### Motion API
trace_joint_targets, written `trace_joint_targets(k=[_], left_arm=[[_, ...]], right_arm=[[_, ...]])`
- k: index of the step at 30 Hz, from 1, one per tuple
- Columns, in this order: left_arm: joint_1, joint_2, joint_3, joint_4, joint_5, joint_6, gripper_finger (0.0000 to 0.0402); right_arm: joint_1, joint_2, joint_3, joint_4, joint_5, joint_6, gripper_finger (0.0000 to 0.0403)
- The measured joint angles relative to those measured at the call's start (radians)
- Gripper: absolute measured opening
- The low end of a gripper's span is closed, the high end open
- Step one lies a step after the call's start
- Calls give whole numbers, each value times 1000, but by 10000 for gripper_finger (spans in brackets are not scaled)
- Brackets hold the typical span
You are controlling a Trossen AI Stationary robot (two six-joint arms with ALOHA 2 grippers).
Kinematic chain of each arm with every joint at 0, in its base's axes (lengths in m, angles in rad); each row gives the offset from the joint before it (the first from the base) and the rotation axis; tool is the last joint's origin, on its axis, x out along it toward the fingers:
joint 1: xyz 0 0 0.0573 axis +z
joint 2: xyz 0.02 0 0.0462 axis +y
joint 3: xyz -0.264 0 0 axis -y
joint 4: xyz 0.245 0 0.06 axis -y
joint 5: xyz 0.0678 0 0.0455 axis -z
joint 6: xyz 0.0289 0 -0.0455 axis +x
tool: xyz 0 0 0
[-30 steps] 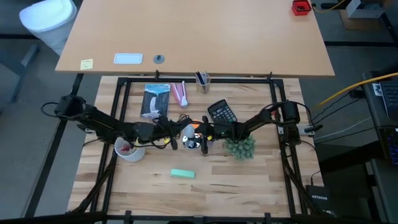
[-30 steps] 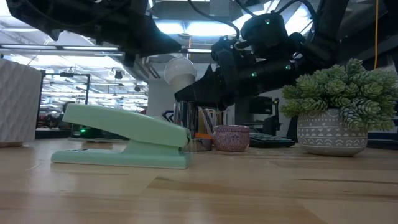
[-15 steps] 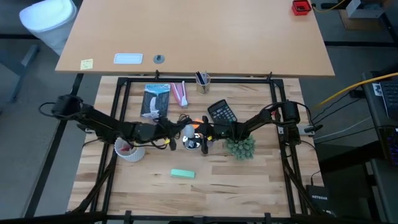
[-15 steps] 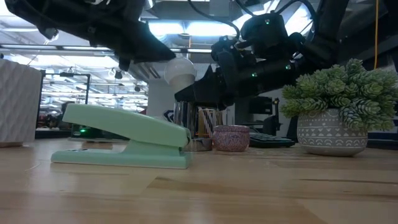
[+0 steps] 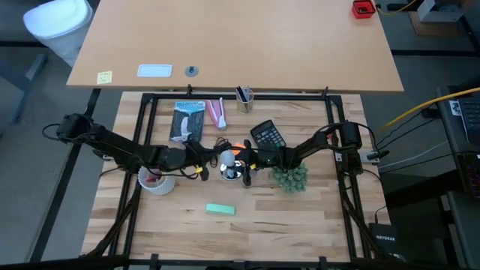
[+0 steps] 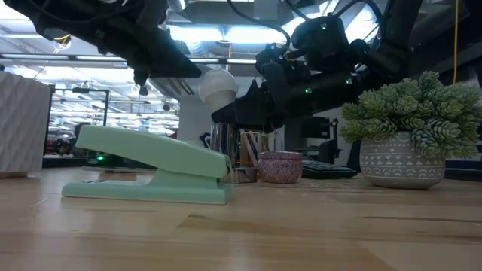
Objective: Screw lightbulb
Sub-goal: Insert the lightbulb on the lamp
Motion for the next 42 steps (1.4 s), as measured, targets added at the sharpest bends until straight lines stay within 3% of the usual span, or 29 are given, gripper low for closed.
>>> trace_joint_targets(k=[24,28,34,42], left_arm=[[-1,-3,0,61,33,-31,0],[12,-21,0,26,34,37,0],[53,-26,0,-83,67,-8,0],[65,-13,0,-61,116,-27,0]], right_arm=[[0,0,0,0,0,0,152],[0,0,0,0,0,0,152],[0,0,0,0,0,0,152],[0,0,0,0,0,-1,152]])
